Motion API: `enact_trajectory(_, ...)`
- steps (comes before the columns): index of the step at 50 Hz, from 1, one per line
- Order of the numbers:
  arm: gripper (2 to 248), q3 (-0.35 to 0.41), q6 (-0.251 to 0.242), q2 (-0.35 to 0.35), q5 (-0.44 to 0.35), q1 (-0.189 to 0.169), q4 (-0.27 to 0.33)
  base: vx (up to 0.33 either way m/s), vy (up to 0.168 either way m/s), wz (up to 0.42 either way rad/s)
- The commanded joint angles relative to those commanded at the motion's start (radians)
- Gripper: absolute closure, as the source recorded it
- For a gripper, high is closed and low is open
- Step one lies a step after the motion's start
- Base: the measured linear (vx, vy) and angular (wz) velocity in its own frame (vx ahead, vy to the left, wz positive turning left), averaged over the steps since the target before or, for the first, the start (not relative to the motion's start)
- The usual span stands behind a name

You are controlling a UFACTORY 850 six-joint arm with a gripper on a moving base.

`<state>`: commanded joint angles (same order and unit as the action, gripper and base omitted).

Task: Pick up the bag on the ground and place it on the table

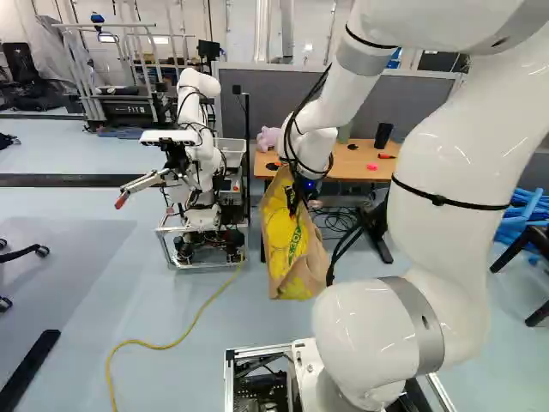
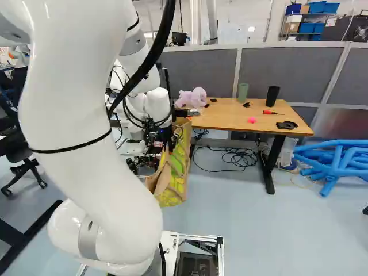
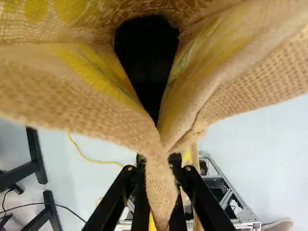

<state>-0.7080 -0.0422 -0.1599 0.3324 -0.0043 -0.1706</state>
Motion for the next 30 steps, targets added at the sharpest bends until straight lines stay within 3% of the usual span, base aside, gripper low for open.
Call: enact_trajectory(30,217,-0.012,0.000,0.086,0.080,-0.014,0.000,0.000,0.000,0.000)
